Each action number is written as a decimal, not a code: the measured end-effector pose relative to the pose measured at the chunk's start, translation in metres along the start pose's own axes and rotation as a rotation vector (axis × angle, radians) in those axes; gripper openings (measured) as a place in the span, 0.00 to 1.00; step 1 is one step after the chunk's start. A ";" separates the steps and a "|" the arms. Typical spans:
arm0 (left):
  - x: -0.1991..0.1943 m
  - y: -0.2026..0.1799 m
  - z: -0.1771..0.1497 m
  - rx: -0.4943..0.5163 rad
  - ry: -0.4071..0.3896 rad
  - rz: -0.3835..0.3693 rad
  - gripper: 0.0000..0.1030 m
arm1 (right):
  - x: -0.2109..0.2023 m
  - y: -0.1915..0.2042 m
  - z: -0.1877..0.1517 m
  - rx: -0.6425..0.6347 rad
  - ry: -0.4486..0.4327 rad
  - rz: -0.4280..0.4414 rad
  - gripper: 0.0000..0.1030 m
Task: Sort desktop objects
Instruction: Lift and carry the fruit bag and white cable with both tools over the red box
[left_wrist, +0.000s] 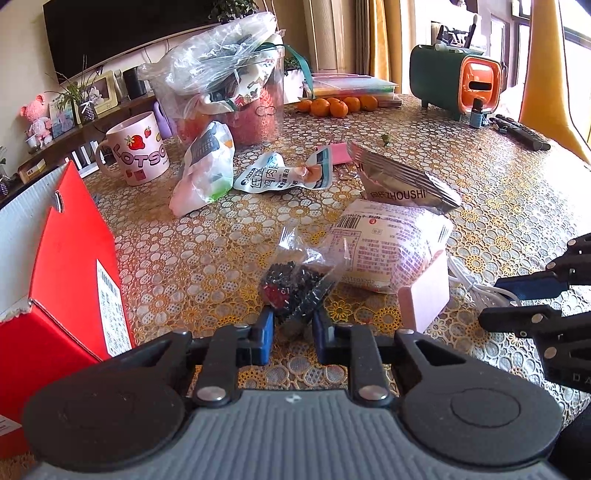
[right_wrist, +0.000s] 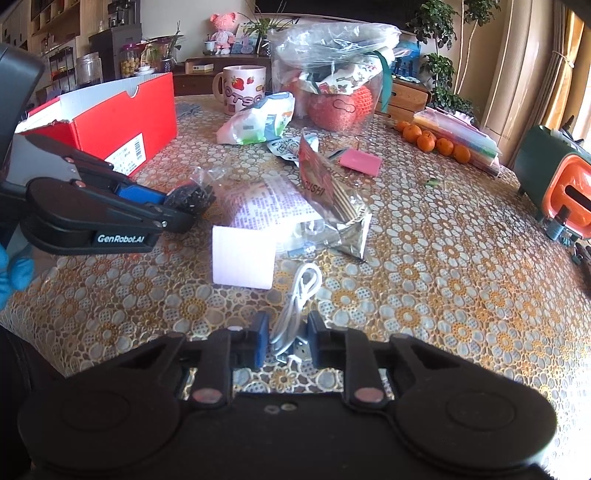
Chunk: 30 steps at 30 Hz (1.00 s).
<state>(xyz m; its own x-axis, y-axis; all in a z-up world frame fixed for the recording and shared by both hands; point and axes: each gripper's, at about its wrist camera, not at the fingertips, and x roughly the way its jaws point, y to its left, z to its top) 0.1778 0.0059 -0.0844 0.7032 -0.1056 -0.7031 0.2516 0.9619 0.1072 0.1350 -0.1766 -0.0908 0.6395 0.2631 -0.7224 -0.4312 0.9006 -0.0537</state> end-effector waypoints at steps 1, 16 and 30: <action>-0.002 0.000 -0.001 -0.004 -0.001 0.001 0.19 | -0.001 -0.002 0.000 0.011 -0.003 -0.002 0.20; -0.042 0.000 -0.008 -0.059 -0.017 -0.031 0.17 | -0.031 -0.018 0.000 0.083 -0.066 -0.016 0.15; -0.069 0.005 -0.005 -0.099 0.003 -0.057 0.17 | -0.048 -0.020 0.014 0.090 -0.097 -0.027 0.02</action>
<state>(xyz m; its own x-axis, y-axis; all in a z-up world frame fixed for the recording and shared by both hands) 0.1272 0.0190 -0.0388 0.6872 -0.1605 -0.7085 0.2241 0.9746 -0.0034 0.1220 -0.2023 -0.0453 0.7107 0.2668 -0.6510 -0.3573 0.9340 -0.0073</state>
